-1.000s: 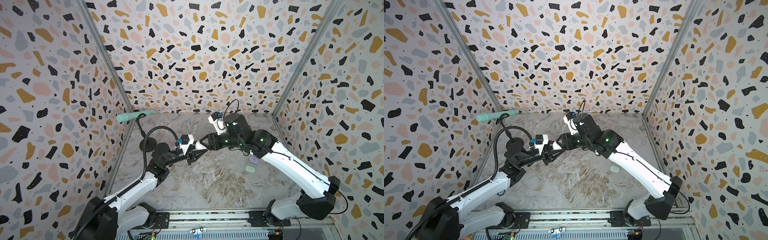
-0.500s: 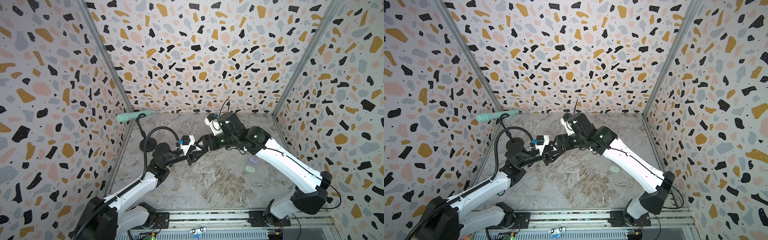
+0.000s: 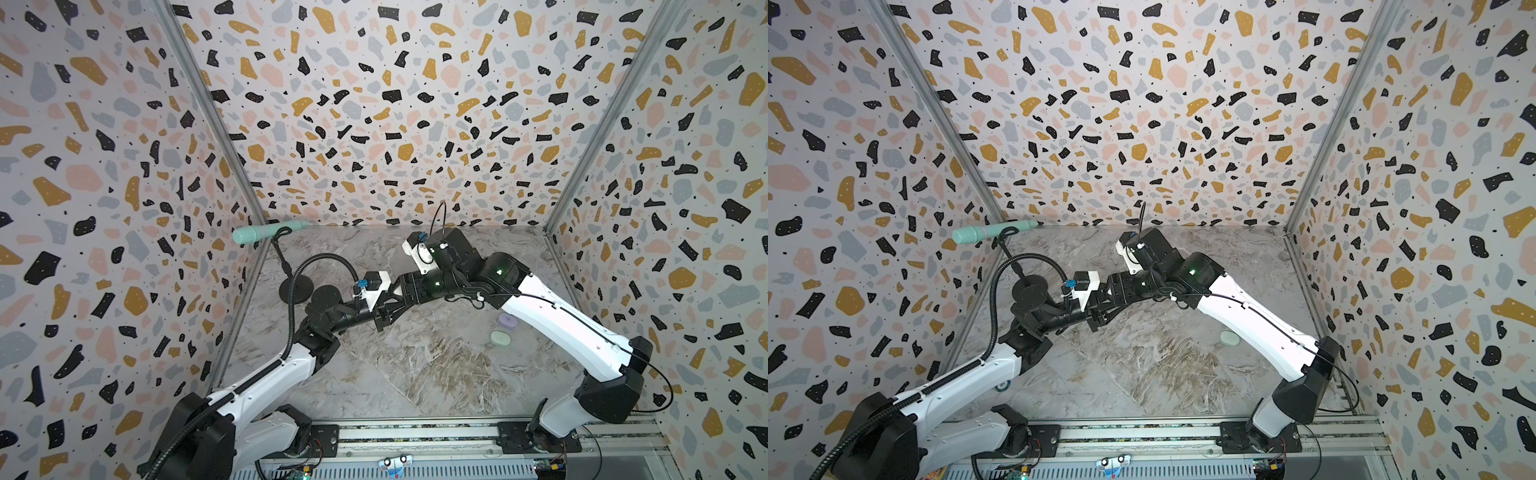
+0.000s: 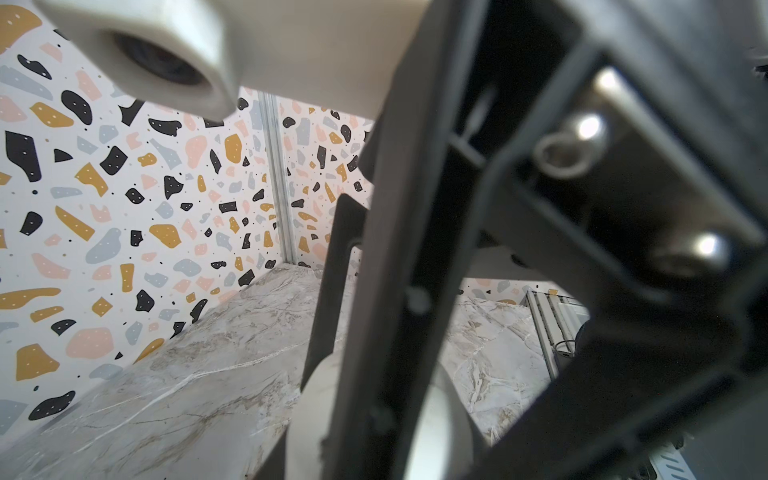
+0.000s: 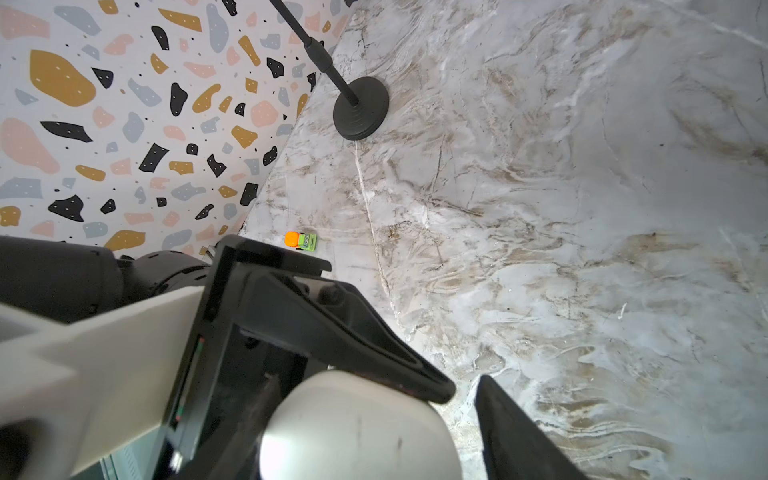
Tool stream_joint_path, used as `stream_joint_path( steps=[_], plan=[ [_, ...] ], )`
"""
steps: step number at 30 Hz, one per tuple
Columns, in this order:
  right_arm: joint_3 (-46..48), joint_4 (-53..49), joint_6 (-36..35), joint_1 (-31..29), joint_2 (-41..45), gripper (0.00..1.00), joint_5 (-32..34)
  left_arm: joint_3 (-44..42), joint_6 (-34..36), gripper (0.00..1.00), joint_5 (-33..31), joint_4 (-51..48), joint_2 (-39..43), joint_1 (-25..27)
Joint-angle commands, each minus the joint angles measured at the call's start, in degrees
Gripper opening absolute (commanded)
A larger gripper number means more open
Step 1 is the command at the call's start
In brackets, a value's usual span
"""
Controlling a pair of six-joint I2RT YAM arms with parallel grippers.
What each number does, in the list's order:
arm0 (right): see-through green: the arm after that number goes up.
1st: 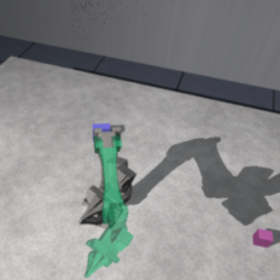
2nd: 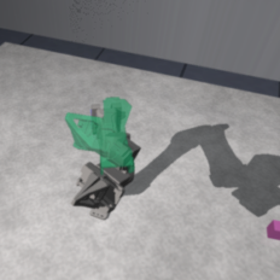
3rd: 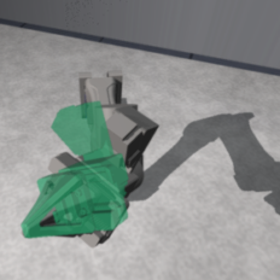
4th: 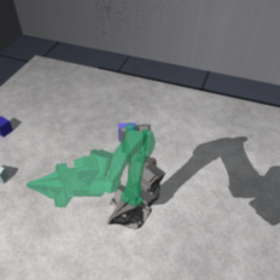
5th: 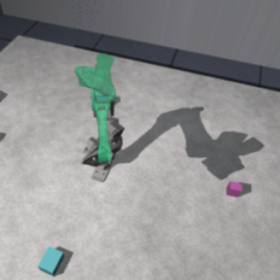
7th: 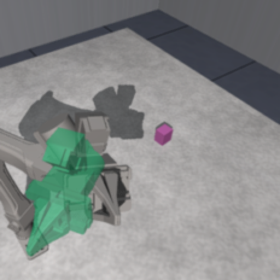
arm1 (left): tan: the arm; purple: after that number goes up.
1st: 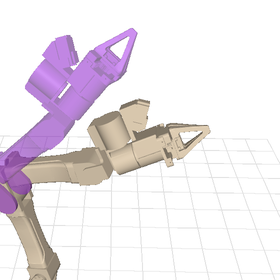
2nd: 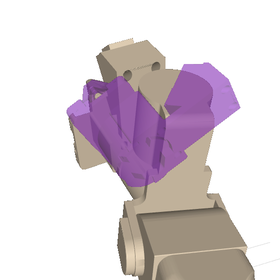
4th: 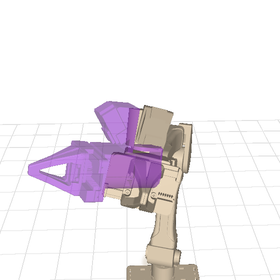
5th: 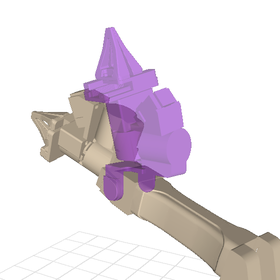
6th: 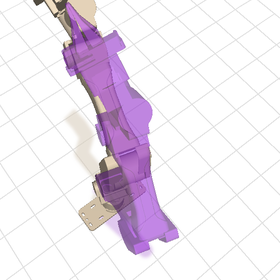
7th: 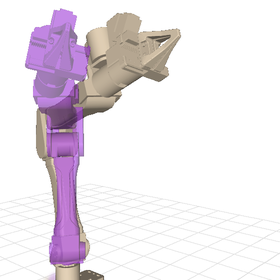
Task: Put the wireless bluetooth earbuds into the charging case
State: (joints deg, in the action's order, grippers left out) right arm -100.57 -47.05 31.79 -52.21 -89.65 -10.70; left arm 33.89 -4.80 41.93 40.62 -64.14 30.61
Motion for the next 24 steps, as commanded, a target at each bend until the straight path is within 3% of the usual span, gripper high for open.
stream_joint_path(
  steps=[1, 8, 13, 17, 20, 24],
  plan=[
    [-1.55, -0.79, 0.22, -0.33, 0.84, 0.68, -0.16, 0.21, 1.02, 0.14, 0.08, 2.53, 0.63, 0.33],
    [-0.79, -0.48, -0.15, -0.35, 0.85, 0.62, -1.17, 0.38, 1.02, 0.15, -0.1, 2.18, 0.68, 0.33],
    [-0.09, 0.21, -0.02, -0.22, 1.73, 0.59, -0.54, 0.55, 0.87, 0.25, -0.75, 1.58, 0.82, 0.33],
    [0.92, 1.02, 0.2, 0.47, 2.92, 0.58, 0.11, 0.56, 0.8, 0.56, -1.57, 0.62, 1.18, 0.33],
    [2.32, 1.74, 0.35, 1.63, 4.4, 0.57, 0.2, 0.08, 0.22, 1.0, -3.22, -0.28, 2.19, 0.33],
    [5.23, 2.41, 0.38, 4.02, 6.78, 0.57, 0.87, -0.14, 0.94, 1.0, -6.24, -6.91, 4.63, 0.33]
  ],
)
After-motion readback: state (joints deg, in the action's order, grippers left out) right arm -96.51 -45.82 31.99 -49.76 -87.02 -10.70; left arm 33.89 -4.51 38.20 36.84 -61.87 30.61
